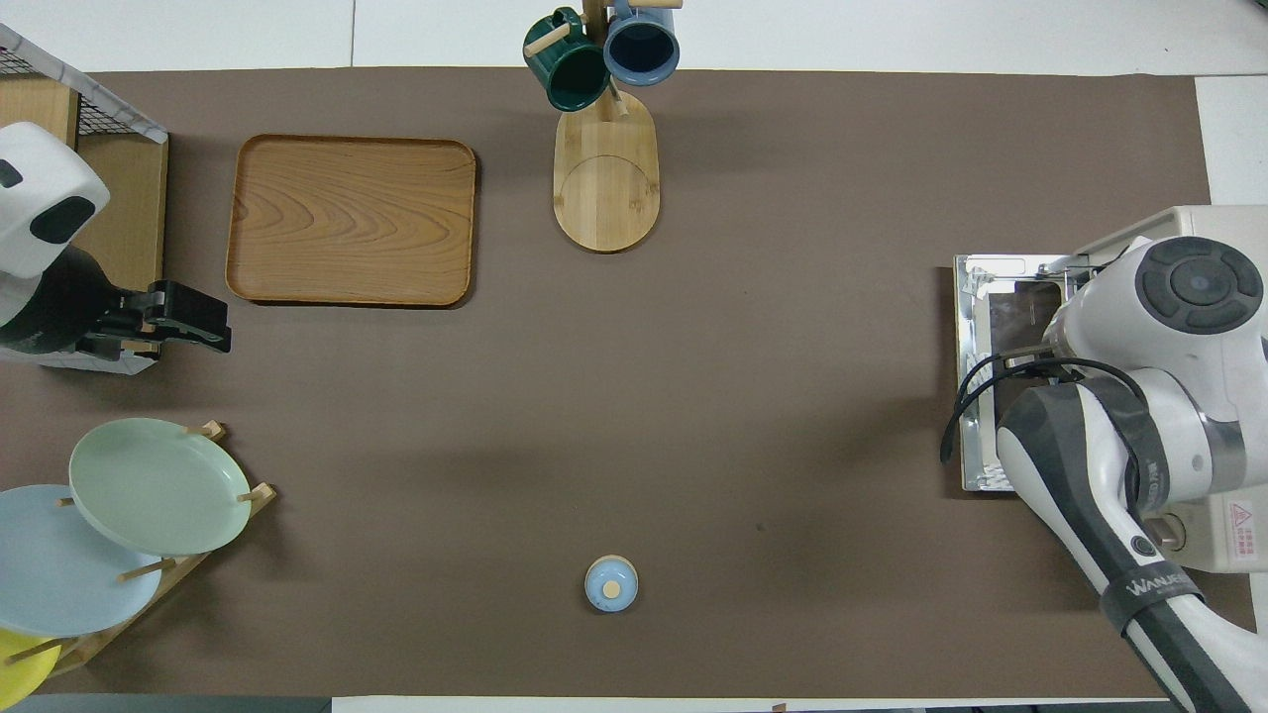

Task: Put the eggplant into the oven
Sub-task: 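Push the eggplant into the oven and open the right gripper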

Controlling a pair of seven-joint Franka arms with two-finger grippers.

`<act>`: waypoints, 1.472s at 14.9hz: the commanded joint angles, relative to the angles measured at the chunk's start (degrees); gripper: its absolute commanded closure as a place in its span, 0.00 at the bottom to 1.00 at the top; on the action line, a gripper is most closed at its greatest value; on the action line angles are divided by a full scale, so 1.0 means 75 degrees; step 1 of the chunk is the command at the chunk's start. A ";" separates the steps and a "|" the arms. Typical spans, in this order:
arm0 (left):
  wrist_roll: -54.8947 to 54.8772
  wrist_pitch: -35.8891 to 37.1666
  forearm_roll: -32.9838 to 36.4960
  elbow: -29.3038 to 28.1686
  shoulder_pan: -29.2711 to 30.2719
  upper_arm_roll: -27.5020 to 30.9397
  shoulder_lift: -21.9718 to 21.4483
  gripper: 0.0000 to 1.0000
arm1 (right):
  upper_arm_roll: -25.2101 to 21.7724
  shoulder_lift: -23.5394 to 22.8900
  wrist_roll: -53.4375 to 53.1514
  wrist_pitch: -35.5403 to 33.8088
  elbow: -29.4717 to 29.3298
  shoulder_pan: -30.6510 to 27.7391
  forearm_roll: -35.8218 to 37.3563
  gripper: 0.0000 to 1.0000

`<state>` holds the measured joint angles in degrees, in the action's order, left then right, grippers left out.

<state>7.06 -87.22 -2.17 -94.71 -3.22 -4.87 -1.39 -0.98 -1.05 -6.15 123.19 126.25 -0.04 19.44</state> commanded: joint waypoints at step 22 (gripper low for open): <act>-0.0039 0.0098 0.0125 0.0053 0.0055 -0.0019 -0.0025 0.00 | 0.0201 -0.1312 -0.0422 0.1235 -0.0545 0.0744 -0.1374 1.00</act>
<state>7.06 -87.22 -2.17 -94.71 -3.22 -4.86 -1.39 0.48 -10.50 -9.09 131.73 121.84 6.45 10.41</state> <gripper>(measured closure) 0.000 0.991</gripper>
